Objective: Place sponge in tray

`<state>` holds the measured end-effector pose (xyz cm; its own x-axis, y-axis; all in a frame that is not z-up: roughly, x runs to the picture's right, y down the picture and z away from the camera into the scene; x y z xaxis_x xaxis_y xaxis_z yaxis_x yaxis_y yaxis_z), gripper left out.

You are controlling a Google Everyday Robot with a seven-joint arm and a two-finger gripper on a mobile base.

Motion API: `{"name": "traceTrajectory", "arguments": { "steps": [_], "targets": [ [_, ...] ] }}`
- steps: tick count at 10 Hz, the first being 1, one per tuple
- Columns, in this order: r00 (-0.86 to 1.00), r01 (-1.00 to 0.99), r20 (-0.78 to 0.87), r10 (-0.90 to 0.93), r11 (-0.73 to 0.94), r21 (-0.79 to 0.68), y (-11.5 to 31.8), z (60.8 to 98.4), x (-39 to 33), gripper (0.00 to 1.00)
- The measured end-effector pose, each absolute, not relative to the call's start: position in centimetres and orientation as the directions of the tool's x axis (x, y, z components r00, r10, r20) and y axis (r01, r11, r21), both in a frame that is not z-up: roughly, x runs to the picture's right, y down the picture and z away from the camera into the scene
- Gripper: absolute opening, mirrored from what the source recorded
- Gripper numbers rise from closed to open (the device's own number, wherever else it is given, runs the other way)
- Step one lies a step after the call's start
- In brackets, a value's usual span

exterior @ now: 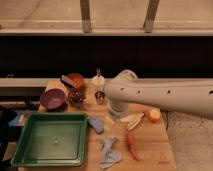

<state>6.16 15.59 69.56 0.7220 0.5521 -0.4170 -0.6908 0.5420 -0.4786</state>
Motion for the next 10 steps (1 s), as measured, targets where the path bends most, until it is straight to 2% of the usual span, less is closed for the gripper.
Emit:
{"name": "traceTrajectory", "arguments": {
  "steps": [2, 7, 10],
  "targets": [
    [0.731, -0.680, -0.404, 0.550, 0.538, -0.499, 16.4, 70.8, 5.1, 0.80],
    [0.788, -0.604, -0.306, 0.534, 0.572, -0.556, 17.6, 76.1, -2.7, 0.80],
    [0.800, -0.586, -0.281, 0.530, 0.586, -0.560, 19.0, 78.4, -3.7, 0.80]
  ]
}}
